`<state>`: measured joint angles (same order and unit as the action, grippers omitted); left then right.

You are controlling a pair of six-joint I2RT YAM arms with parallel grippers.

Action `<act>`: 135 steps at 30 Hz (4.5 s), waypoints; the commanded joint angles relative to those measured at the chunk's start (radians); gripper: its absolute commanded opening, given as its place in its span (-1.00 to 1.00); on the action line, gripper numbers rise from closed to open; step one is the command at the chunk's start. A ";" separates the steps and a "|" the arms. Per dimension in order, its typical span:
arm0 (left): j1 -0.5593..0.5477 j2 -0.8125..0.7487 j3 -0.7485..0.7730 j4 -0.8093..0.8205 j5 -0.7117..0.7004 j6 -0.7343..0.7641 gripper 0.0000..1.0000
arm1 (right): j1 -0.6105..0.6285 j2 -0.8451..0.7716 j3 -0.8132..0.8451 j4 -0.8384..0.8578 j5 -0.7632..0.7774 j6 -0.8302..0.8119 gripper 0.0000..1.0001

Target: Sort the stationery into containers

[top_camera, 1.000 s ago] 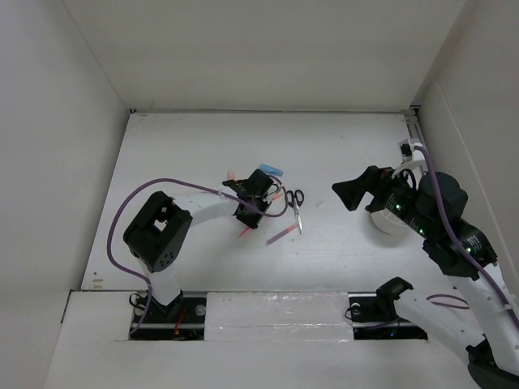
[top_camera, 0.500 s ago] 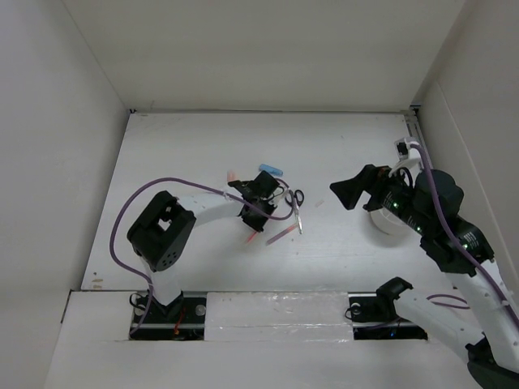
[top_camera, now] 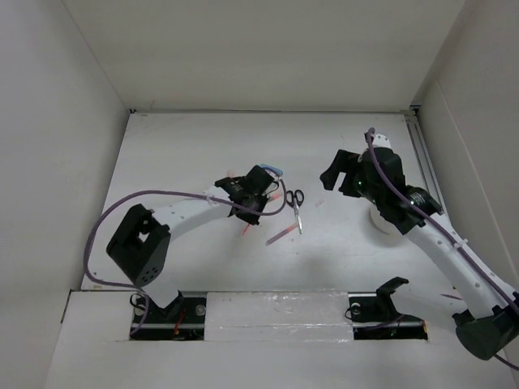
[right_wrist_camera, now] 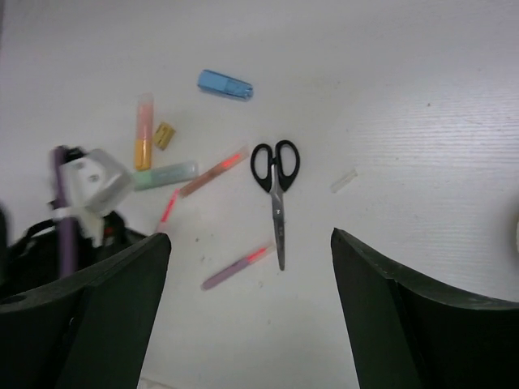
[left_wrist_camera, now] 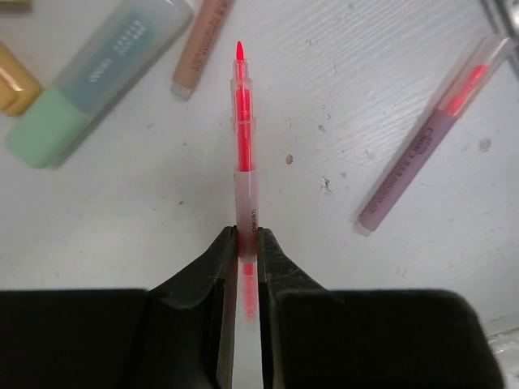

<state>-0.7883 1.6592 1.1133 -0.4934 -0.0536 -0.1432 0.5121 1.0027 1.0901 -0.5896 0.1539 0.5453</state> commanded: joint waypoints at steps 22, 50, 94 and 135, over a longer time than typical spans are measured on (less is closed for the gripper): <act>0.000 -0.690 -0.154 0.056 -0.281 -0.329 -1.00 | 0.114 0.530 0.040 -0.015 0.385 0.498 0.15; 0.000 -0.768 -0.164 0.107 -0.135 -0.257 -1.00 | 0.019 0.772 0.093 -0.010 0.343 0.637 0.13; 0.000 -0.788 -0.173 0.125 -0.049 -0.230 -1.00 | -0.001 0.922 0.182 -0.116 0.334 0.723 0.00; 0.000 -0.878 -0.214 0.288 0.571 -0.116 -1.00 | 0.061 0.274 0.008 0.430 0.141 0.187 -1.00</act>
<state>-0.7898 0.7952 0.9104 -0.3031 0.2367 -0.3130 0.5510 1.4117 1.1057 -0.3664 0.3386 0.9138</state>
